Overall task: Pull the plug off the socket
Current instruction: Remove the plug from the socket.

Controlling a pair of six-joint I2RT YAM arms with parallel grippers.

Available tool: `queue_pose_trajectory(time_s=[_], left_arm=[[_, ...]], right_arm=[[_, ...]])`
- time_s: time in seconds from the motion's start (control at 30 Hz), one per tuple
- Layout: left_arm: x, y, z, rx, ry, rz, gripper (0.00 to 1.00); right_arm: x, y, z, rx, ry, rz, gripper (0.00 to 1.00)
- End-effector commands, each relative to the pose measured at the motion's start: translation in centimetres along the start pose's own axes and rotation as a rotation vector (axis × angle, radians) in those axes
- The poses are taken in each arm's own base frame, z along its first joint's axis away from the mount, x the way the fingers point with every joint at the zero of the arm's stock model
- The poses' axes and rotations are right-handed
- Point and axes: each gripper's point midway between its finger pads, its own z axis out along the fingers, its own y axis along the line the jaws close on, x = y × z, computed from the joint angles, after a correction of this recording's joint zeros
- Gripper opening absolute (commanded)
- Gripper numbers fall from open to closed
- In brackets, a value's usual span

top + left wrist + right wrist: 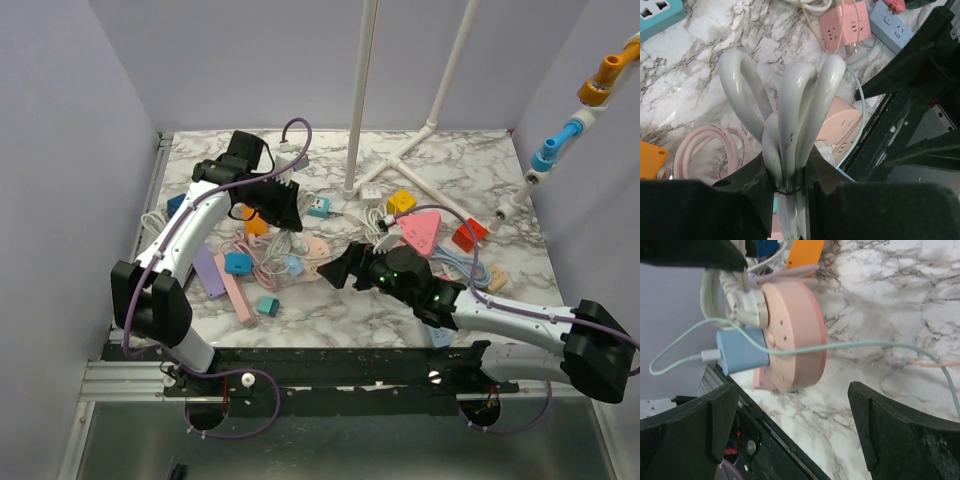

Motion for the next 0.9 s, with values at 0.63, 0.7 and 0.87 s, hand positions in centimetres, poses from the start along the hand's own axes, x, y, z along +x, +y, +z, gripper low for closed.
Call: queue_pose_trajectory(time_s=[0.63, 0.7, 0.87], left_arm=[[-0.1, -1.2, 0.2, 0.1, -0.01, -0.032, 0.0], [0.0, -0.8, 0.3, 0.089, -0.009, -0.03, 0.0], [0.1, 0.1, 0.4, 0.045, -0.004, -0.018, 0.14]], right_arm=[[-1.9, 4.8, 3.9, -0.303, -0.043, 0.099, 0.55], [-2.1, 5.1, 3.6, -0.31, -0.043, 0.098, 0.42], [-2.3, 4.8, 3.2, -0.284, -0.045, 0.096, 0.23]])
